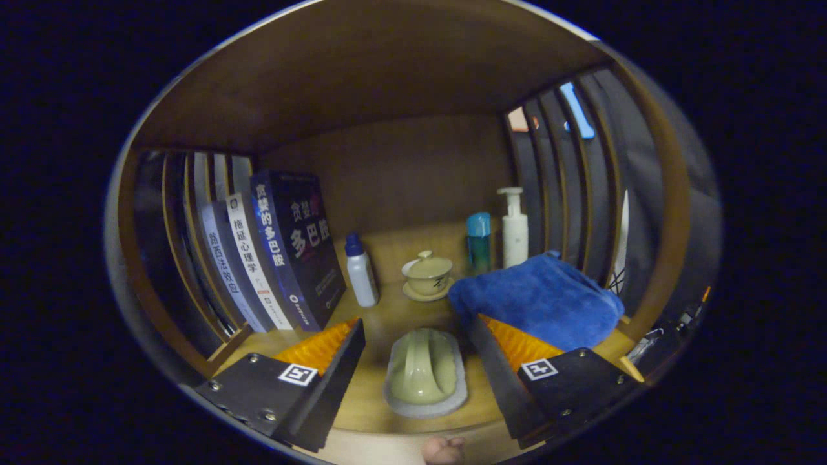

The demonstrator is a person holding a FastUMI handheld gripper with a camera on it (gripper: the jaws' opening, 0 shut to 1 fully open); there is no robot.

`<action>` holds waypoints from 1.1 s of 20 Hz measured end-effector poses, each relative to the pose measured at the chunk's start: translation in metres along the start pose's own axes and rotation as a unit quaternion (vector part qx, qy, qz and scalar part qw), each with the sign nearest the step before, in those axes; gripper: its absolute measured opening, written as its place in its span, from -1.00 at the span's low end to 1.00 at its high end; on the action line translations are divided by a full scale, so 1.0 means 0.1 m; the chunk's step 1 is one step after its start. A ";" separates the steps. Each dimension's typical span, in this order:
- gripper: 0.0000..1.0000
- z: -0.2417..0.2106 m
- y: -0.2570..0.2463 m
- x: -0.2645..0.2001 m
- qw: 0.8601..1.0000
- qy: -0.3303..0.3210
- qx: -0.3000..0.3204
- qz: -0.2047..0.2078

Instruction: Pull open the drawer, take out the items inside it, and place them on the countertop above the cabinet.

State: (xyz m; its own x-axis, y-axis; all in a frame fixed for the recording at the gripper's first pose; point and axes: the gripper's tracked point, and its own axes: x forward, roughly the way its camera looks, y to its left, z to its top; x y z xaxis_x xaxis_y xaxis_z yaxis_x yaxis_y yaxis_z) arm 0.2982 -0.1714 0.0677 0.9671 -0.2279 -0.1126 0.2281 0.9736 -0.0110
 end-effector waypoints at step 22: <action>0.98 -1.12 0.44 -2.72 0.991 0.031 -0.062 0.116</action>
State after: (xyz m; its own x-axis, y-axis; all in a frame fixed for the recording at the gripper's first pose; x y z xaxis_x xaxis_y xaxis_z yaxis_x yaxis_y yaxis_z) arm 0.0325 -0.0652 -0.0138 0.9823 0.0008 -0.1874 -0.0198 0.9948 -0.0996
